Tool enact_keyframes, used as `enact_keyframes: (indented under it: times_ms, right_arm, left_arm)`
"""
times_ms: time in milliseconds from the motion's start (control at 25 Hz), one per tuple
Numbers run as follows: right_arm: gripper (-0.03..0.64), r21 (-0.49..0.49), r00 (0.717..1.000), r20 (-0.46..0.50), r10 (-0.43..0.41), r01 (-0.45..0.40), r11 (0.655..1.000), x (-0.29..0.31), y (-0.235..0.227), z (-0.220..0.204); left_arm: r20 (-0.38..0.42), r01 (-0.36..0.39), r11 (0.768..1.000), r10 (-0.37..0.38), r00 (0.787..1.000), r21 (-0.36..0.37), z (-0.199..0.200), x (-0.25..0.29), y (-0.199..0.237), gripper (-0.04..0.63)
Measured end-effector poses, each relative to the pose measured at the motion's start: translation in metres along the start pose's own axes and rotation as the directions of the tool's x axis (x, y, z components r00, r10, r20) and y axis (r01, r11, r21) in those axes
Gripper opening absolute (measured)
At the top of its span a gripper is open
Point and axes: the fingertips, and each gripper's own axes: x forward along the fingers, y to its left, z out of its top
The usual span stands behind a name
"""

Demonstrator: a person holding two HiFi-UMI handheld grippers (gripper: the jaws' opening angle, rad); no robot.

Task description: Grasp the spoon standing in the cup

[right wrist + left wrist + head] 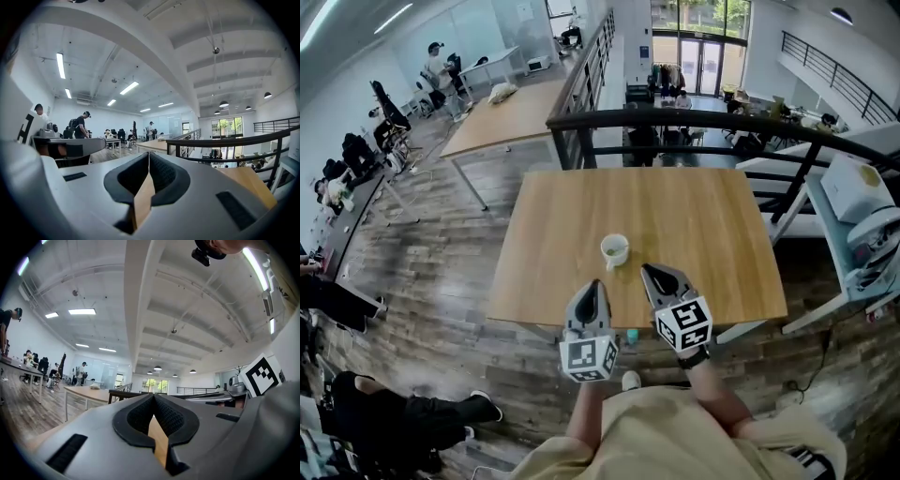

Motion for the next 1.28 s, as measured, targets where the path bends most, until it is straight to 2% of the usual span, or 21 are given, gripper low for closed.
enact_keyframes:
  times_ms: [200,560,880,1080,1280]
  right_arm:
    - [0.017,0.003,0.996,-0.084,-0.018,0.019,1.000,0.040,0.000,-0.028]
    - [0.017,0.023,0.983,-0.173,-0.065,0.069,0.997,0.102,-0.054,-0.068]
    - [0.017,0.042,0.967,-0.253,-0.043,0.056,0.998,0.154,-0.085,-0.101]
    - [0.017,0.067,0.947,-0.320,-0.034,0.059,0.996,0.174,-0.105,-0.130]
    - [0.017,0.086,0.925,-0.381,0.000,0.036,0.996,0.183,-0.102,-0.159]
  left_arm:
    - [-0.036,0.009,1.000,-0.010,0.999,-0.027,-0.021,0.026,0.032,0.011]
    - [-0.110,0.007,0.999,-0.011,0.994,-0.043,-0.062,0.091,0.066,0.011]
    - [-0.167,-0.004,0.999,-0.002,0.986,-0.035,-0.085,0.150,0.090,0.011]
    - [-0.208,0.002,0.999,-0.011,0.978,-0.041,-0.105,0.180,0.094,0.011]
    - [-0.244,-0.008,0.999,-0.004,0.970,-0.052,-0.122,0.194,0.099,0.011]
